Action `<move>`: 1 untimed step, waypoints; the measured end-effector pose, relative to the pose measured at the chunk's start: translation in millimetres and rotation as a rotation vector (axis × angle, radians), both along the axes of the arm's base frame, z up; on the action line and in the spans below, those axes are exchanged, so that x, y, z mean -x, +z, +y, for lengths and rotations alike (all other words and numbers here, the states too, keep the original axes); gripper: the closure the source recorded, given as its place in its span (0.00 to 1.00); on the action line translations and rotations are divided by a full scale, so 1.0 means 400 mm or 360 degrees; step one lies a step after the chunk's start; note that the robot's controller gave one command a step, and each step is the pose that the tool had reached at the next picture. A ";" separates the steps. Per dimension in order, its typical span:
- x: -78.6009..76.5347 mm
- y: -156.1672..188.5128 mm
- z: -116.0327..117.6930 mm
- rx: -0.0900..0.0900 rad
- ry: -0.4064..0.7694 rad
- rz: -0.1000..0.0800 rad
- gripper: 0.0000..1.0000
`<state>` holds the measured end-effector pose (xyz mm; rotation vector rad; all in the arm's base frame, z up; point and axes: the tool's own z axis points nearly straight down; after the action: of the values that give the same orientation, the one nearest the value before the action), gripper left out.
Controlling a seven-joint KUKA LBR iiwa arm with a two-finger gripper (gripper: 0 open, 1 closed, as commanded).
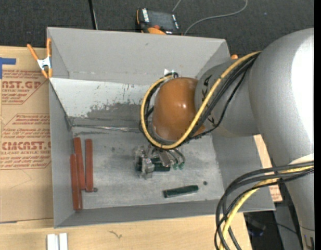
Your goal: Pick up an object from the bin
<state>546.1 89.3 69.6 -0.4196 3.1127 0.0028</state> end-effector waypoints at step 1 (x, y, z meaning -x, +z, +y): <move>0.035 0.292 0.063 0.0001 0.0659 -0.0008 1.00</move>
Offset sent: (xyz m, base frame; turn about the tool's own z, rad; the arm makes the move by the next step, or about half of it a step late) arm -0.0150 0.0237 0.1161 -0.4136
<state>532.1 114.4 186.5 -1.0488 2.9556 0.0007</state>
